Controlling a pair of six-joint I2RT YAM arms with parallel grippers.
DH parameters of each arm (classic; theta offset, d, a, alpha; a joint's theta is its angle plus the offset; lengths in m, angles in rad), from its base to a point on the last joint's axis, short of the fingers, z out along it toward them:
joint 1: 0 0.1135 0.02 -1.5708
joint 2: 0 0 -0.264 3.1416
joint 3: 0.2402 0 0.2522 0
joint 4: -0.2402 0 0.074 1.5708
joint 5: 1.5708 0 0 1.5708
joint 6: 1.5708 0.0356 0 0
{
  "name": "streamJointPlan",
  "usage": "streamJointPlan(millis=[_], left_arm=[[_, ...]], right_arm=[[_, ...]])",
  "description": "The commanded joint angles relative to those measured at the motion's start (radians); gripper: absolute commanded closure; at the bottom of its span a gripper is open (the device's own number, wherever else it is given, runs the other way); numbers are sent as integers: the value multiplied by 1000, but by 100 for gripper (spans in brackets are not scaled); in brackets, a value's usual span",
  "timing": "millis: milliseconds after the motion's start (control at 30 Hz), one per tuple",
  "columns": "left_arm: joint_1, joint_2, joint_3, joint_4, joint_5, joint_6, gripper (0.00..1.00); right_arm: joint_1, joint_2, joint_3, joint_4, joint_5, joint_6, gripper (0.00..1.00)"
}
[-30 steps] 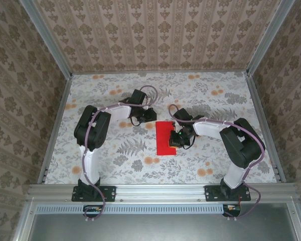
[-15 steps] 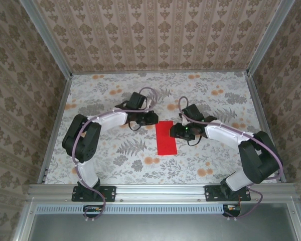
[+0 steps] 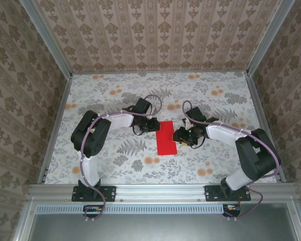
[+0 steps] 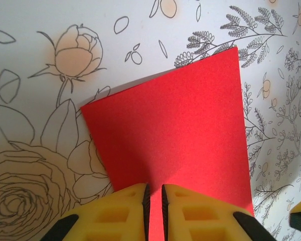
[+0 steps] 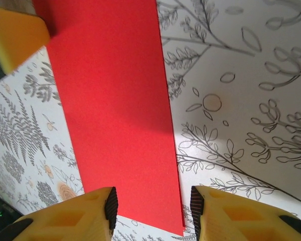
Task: Fold a paper plane with a square sheet of paper (fold left side to right side)
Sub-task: Fold the triangle a second time at the center of the table.
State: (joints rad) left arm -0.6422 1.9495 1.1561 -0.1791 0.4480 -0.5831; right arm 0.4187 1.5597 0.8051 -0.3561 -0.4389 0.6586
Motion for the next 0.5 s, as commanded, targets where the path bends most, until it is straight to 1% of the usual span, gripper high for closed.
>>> streamJointPlan(millis=[0, 267, 467], left_arm=[[-8, 9, -15, -3, -11, -12, 83], [-16, 9, -21, 0, -16, -15, 83], [-20, 13, -22, 4, -16, -17, 83]], right_arm=[[-2, 34, -14, -40, -70, 21, 55], [-2, 81, -10, -36, -117, 29, 57], [2, 100, -15, -24, -131, 32, 57]])
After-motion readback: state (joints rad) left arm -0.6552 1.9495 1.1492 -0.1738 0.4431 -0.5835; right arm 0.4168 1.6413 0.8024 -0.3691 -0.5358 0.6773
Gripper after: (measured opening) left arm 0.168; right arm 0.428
